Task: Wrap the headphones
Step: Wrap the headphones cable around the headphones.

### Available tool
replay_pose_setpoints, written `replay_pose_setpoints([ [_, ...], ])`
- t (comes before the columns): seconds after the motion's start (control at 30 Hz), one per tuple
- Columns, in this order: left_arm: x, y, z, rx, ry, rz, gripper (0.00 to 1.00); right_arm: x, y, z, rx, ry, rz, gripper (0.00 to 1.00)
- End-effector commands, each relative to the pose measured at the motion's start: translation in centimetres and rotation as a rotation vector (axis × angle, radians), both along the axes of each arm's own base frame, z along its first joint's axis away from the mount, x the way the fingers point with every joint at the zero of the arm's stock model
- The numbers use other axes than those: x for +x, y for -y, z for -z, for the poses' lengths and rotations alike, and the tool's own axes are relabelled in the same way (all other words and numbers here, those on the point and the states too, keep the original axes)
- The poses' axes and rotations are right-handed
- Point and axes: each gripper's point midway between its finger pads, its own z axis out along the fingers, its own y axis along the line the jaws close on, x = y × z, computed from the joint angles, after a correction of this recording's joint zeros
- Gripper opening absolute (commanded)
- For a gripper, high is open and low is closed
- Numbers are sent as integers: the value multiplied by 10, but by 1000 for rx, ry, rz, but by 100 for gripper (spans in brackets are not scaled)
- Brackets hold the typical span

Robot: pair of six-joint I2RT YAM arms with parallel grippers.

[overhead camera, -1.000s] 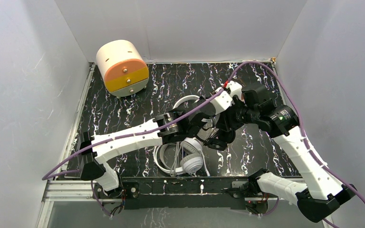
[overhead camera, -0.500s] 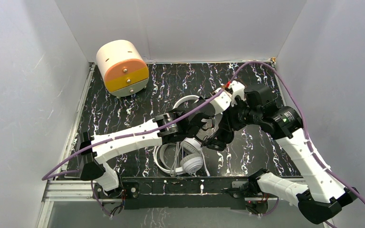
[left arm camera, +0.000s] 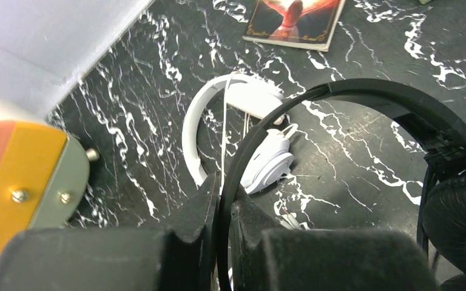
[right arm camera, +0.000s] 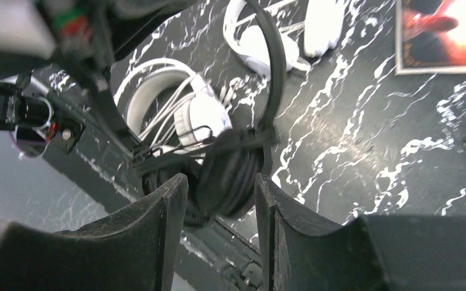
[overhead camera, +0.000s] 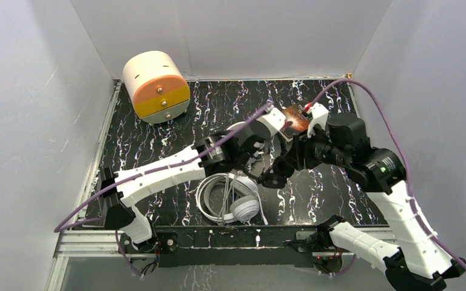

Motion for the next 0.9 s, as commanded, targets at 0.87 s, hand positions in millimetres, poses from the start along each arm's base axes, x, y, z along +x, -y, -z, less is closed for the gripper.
replay_pose_setpoints([
  [0.87, 60, -90, -40, -486, -427, -441, 0, 9, -22, -39, 302, 359, -53, 80],
])
